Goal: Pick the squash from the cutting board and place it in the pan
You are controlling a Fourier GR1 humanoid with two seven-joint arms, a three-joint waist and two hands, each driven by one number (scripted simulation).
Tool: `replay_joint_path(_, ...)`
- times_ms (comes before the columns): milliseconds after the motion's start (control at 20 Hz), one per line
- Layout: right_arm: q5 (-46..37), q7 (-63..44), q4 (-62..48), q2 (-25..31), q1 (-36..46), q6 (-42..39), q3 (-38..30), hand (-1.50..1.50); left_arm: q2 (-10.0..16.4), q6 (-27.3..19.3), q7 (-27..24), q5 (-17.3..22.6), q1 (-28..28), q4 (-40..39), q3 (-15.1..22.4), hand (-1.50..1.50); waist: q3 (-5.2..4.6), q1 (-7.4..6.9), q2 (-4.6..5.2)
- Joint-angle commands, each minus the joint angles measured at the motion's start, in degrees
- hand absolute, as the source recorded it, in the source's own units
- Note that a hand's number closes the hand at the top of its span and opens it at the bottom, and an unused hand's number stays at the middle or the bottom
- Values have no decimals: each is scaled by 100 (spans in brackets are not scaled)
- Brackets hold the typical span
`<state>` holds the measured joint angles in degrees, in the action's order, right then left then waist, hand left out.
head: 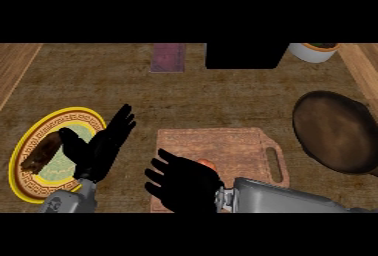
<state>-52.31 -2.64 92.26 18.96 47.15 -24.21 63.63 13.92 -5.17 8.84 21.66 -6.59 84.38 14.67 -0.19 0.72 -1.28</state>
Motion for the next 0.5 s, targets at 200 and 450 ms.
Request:
replay_joint_path(200, -1001, -2196, 390, -873, -503, -2354, 1404, -150, 28, -24, 127, 2, -92, 111, -99, 0, 12, 57, 47)
replay_joint_path(450, -1364, -2783, 308, -1205, -1280, -2820, 1418, -150, -44, -9, 102, -225, 399, 535, 134, 0, 20, -76, 108)
